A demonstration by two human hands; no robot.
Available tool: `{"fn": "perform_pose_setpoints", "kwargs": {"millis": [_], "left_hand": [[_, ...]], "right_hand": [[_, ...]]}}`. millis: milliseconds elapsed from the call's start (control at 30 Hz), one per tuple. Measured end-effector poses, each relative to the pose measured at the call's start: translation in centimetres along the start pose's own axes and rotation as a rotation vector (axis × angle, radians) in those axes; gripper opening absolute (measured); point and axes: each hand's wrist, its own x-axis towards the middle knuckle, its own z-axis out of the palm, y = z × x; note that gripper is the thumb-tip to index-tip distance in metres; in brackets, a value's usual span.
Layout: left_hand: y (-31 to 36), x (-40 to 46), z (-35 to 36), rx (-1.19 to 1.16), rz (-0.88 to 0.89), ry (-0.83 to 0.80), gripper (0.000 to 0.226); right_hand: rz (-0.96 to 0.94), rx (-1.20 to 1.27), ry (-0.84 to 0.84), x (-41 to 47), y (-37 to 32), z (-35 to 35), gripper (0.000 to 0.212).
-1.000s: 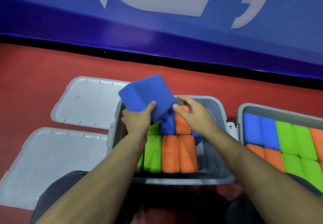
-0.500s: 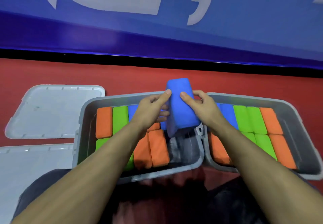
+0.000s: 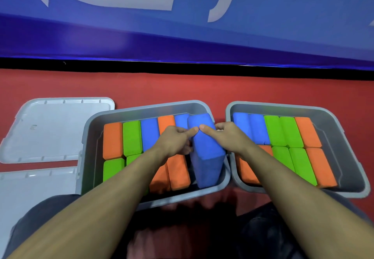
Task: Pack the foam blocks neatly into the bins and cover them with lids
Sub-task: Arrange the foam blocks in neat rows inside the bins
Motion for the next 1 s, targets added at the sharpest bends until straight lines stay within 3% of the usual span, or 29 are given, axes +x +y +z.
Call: {"fn": "perform_pose_setpoints", "kwargs": {"millis": [167, 333, 567, 700, 767, 867, 1000], "left_hand": [[-1.8, 1.1, 0.3, 0.114, -0.042, -0.025, 0.039], [-6.1, 2.5, 1.4, 0.109, -0.137, -0.059, 0.031], [-10.0, 3.6, 3.3, -0.081, -0.281, 0.055, 0.027], [-11.9, 5.0, 3.6, -0.028, -0.34, 0.18, 0.042], [-12.5, 5.5, 3.6, 0.015, -0.365, 0.222, 0.043], [-12.8, 6.4, 3.4, 0.091, -0.415, 0.236, 0.046], [-12.5, 7.5, 2.9, 0.173, -0.476, 0.216, 0.044]], "right_hand": [[0.114, 0.093, -0.181, 1.0, 2.1, 1.9, 0.071], [0.215, 0.208, -0.286, 1.5, 4.7, 4.5, 0.05], [0.299, 0.251, -0.294, 3.0, 7.2, 7.2, 0.056], [0.361, 0.235, -0.289, 4.4, 7.7, 8.5, 0.053], [0.377, 0.244, -0.28, 5.1, 7.9, 9.0, 0.063], [0.403, 0.231, -0.276, 6.0, 8.2, 9.3, 0.08], [0.416, 0.187, -0.275, 6.7, 8.9, 9.8, 0.076]]}}
